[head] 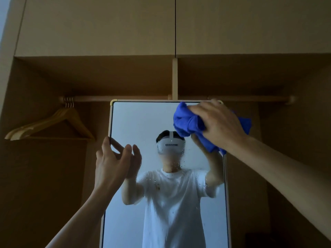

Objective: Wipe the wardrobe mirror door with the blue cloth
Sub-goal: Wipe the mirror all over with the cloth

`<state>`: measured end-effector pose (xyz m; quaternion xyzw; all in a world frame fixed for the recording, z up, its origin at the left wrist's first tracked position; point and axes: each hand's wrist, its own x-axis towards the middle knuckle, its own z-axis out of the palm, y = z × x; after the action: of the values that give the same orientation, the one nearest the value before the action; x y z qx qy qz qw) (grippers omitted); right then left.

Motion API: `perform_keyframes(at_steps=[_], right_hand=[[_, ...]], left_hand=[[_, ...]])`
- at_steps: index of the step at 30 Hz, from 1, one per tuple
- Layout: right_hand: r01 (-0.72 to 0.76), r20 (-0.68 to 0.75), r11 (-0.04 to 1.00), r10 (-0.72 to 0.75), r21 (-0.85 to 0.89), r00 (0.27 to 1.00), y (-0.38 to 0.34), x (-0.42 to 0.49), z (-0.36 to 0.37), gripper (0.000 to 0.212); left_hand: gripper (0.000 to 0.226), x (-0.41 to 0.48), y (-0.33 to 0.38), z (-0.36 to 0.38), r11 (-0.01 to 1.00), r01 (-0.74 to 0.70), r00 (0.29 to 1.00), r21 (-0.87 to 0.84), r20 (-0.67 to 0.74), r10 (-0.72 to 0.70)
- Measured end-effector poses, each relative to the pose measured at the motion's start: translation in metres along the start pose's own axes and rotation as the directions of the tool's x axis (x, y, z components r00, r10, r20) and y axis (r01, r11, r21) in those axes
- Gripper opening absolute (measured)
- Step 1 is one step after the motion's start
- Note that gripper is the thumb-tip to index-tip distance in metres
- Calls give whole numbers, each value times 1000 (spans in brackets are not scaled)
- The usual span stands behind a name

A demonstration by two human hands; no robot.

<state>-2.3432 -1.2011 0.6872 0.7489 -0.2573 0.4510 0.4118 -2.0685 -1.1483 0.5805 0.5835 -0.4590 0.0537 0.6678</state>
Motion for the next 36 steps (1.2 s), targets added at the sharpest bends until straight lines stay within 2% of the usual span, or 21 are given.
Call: perform_keyframes(at_steps=[6,9,14,17,20,23,25,31,36], right_hand=[[-69,-59,996,66,-50,996,31,22,-19,33],[-72,-46,996,70,-51,996,27,8,-13,37],[-58,34,998,58,11,998,10,-32,-4,45],[-67,94,997,64,28,993,0,-49,-2,42],[-160,85,987,159,6,984,1,-44,-4,33],[-331,-27,943,332,31,943,11,-29,-8,15],[-412,-87,908,417,77,905,17,-21,-10,12],[-499,-182,864,501,60,846,21,-14,-8,22],[-543,-179,840,532,-12,828,9,-16,-1,38]], left_hand=[[81,0,1,-1,1000,8,1000,10,-3,-8],[81,-1,2,1,1000,10,1000,20,-11,-9],[80,-2,2,2,999,8,1000,35,-18,-7],[80,-3,3,2,999,9,1000,35,-16,-8],[79,-3,5,0,999,7,1000,40,-17,-6],[79,-1,5,-2,999,1,1000,48,-7,-1],[80,3,6,-4,998,-9,1000,60,0,9],[83,21,18,-3,999,-31,999,31,9,31],[81,30,15,-3,998,-60,998,-22,21,61]])
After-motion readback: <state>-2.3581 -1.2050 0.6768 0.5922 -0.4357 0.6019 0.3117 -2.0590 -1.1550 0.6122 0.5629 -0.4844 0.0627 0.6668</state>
